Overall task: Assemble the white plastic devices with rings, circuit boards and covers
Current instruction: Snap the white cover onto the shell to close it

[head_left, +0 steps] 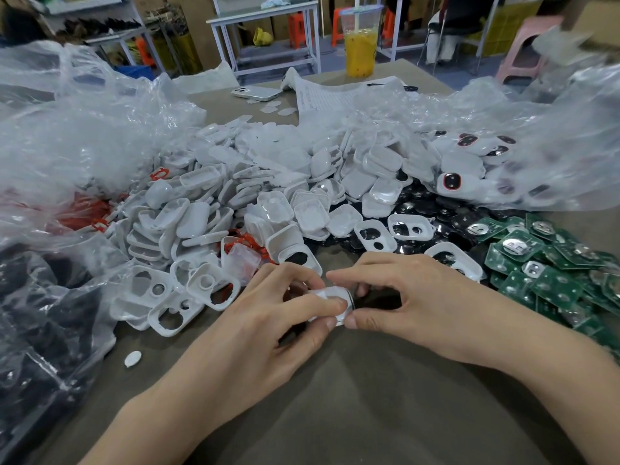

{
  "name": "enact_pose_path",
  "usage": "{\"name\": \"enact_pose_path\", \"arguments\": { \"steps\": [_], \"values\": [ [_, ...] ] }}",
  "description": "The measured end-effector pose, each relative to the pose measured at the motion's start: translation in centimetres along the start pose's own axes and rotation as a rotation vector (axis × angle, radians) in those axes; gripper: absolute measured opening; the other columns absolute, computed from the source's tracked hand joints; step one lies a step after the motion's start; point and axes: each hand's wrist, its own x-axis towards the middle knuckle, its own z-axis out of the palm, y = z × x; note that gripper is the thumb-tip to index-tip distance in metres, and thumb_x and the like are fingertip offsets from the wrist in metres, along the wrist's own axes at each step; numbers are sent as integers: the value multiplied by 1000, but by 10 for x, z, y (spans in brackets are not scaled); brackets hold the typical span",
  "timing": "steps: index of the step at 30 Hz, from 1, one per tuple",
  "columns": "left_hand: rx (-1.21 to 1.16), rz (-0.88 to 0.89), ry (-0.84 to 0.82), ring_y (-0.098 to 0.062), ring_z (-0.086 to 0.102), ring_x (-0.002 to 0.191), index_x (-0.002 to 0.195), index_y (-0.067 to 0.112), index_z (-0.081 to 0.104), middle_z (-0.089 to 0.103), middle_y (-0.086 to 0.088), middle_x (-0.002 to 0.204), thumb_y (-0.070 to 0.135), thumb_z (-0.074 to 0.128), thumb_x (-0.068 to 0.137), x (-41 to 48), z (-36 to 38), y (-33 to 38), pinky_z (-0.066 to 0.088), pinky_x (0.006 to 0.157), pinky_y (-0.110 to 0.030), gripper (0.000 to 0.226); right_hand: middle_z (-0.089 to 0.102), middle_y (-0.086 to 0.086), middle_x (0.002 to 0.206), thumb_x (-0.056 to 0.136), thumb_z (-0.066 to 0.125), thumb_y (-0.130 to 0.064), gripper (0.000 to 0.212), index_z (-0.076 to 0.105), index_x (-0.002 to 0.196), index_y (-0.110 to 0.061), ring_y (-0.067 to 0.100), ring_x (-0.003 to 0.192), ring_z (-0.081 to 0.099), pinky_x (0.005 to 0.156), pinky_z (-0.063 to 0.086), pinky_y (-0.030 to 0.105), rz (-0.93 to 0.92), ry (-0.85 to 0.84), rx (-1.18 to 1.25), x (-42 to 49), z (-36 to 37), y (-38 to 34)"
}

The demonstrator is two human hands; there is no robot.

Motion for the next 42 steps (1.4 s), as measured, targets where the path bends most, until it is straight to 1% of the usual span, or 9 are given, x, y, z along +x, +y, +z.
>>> {"name": "enact_pose_path", "arguments": {
  "steps": [12,17,21,24,31,34,36,39,42],
  "values": [
    [6,3,-28,-11,55,105,108,37,70,54,15,117,38,53,99,3,0,2,36,91,-11,19,55,-28,110,88,63,-57,45,55,132,-50,-3,107,56,91,46,25,-24,14,-5,0,1,2],
    [41,5,-65,-11,54,104,107,39,68,54,19,121,40,53,100,4,-2,3,41,90,-16,17,55,-26,111,89,65,-54,44,48,130,-58,-2,107,56,93,46,28,-34,11,9,1,3,2],
    [60,10,-86,-10,54,105,107,38,69,55,20,121,42,52,100,5,-5,4,42,89,-19,19,55,-27,108,90,69,-47,45,50,130,-56,-4,105,55,92,45,25,-37,13,3,2,2,2],
    [82,42,-92,-10,54,106,107,35,70,57,17,124,40,51,101,6,-5,4,41,91,-18,21,54,-28,109,90,69,-47,54,42,136,-57,-6,106,53,92,44,21,-37,27,-19,1,3,2],
    [123,148,-53,-15,58,113,107,25,69,62,14,123,32,51,104,6,-1,1,43,97,-23,19,40,-37,132,89,65,-54,73,25,150,-52,-16,117,38,96,25,-1,-12,66,-135,-1,4,3],
    [133,180,-28,-15,60,113,107,22,70,64,13,122,29,52,104,7,2,0,44,99,-22,19,60,-26,126,90,65,-53,67,35,150,-47,-9,120,37,94,21,-4,-4,77,-184,-2,2,-1],
    [148,189,-24,-15,61,112,107,20,71,67,11,121,28,52,104,6,2,1,44,99,-21,21,66,-15,121,91,63,-52,64,38,149,-43,1,116,37,94,24,3,-19,75,-233,-2,3,-4],
    [195,211,-25,-15,60,110,105,17,72,69,7,118,26,51,103,7,2,5,44,99,-21,23,67,-3,103,93,58,-53,63,36,150,-38,11,103,44,91,31,25,-40,70,-312,-3,3,-5],
    [186,194,-24,-13,58,110,105,16,73,70,6,118,26,50,102,8,2,8,42,101,-18,25,65,-5,105,94,53,-57,65,29,152,-43,10,105,51,92,35,25,-22,62,-308,-3,5,-4]
  ]
}}
